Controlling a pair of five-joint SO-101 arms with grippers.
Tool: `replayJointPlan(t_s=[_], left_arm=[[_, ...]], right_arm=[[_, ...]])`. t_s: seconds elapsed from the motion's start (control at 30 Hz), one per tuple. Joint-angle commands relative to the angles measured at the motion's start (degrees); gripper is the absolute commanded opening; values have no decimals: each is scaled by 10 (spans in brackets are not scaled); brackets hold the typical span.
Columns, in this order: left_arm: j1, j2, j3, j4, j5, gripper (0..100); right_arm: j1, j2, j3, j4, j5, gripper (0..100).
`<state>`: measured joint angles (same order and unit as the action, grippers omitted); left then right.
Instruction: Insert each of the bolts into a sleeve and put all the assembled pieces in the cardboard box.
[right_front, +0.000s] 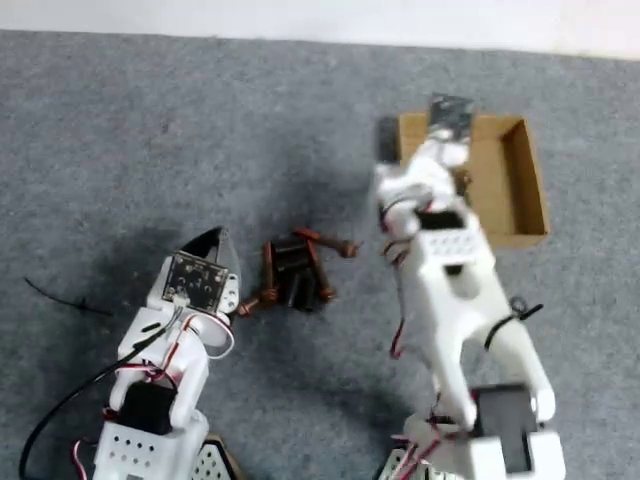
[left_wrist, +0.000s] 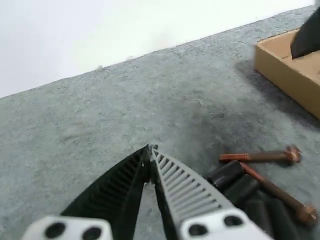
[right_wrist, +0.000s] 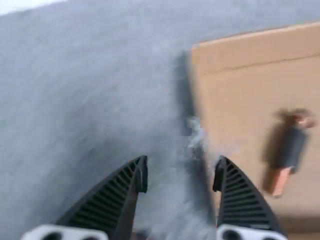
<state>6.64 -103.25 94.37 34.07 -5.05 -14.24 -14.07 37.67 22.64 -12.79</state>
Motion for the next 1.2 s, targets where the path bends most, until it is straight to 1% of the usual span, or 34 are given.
replayJointPlan(t_s=[0.0, 0.07, 0.1, 0.23, 0.4, 0.6, 0.7, 0.77, 0.83, 0.93, 1.07, 1.17], left_arm=[[-42, -9, -6, -29, 27, 11], [-59, -9, -6, -31, 44, 11], [-64, -9, -7, -31, 46, 11], [-78, -5, -15, -30, 47, 11], [-86, -5, -17, -30, 47, 10], [-86, -6, -14, -30, 47, 11], [-86, -7, -14, -31, 47, 11], [-86, -7, -13, -31, 47, 11], [-86, -7, -13, -31, 47, 11], [-86, -8, -14, -31, 46, 11], [-86, -8, -15, -31, 46, 11], [-86, -8, -16, -31, 46, 11]], right_arm=[[-87, -75, 41, 1, 77, 197], [-131, -78, 60, 1, 107, 193], [-150, -78, 66, 1, 108, 187], [-186, -78, 68, 4, 109, 168], [-203, -55, 69, 4, 108, 166], [-208, 59, 50, 7, 108, 166], [-209, 88, 7, 65, 108, 166], [-210, 93, -24, 116, 107, 166], [-214, 93, -43, 142, 107, 166], [-215, 96, -52, 143, 107, 166], [-223, 91, -52, 145, 74, 166], [-228, 73, -53, 170, 68, 166]])
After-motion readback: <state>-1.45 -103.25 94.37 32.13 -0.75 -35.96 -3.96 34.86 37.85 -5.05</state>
